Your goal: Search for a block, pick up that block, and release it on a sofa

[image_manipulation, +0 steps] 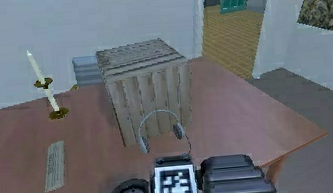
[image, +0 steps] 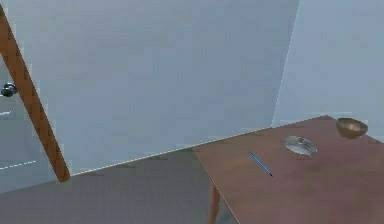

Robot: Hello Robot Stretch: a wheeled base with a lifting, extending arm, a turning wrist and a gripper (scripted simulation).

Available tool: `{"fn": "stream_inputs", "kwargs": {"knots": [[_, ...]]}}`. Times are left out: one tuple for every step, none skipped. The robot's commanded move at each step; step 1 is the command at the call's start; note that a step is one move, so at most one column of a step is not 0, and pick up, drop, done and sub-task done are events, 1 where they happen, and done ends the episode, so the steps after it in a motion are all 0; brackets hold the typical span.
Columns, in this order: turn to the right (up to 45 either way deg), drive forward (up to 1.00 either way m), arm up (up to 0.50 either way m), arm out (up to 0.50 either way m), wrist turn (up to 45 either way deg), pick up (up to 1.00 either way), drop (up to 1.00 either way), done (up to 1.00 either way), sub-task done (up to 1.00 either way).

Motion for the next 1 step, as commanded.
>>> {"fn": "stream_inputs", "kwargs": {"knots": [[0.0,0.0,0.0,0.38,0.0,0.0,0.0,0.0,0.0]]}}
